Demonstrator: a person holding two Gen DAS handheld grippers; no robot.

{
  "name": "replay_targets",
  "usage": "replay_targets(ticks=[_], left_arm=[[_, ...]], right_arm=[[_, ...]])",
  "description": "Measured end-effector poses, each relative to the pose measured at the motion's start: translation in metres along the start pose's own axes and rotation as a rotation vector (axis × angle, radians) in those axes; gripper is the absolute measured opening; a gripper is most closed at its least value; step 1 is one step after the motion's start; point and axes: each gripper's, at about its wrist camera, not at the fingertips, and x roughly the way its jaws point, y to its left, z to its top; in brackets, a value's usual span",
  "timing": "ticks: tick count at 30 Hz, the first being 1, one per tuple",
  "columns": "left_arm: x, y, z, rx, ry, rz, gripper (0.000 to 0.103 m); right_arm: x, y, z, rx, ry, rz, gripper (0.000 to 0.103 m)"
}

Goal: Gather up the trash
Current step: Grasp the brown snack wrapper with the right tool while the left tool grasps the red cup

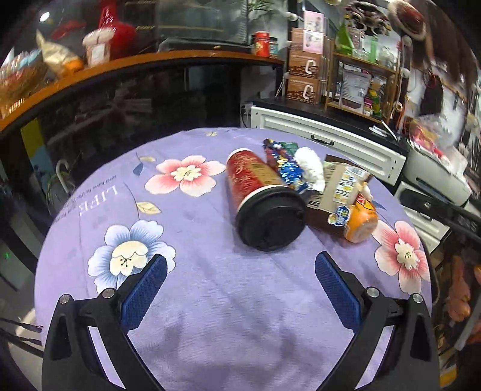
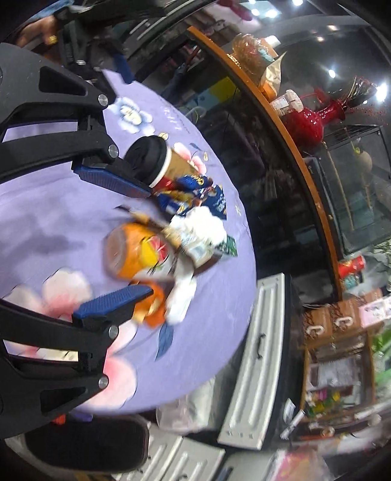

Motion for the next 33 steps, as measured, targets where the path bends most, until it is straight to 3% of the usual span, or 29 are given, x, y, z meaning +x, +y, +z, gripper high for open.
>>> replay_targets(ticks=[5,10,17,25,33], left_arm=[[0.006,0.011,0.001,-0.011,0.008,-0.004,0.098],[0.015,0.02,0.009,-0.033,0.008,-0.021,0.098],[0.026,0.024,0.021,-0.049,0.01,-0.046,0.097],[0.044,0.022,0.043,-0.088,0.048,-0.109,0.097],[0.094,0.01,0.076,-0.117,0.189,-0.172,0.097]], right_arm=[[0.038,0.002,0.017,0.051,0.047,0.004,0.041],[0.065,-0.009,0.025,0.155,0.087,0.021,0.037],[0.083,-0.011,0.031,0.196,0.099,0.026,0.016],[0.066,0.01,0.032,0.117,0.05,0.074,0.006],[0.021,0.041,0.031,-0.018,-0.042,0.087,0.006]])
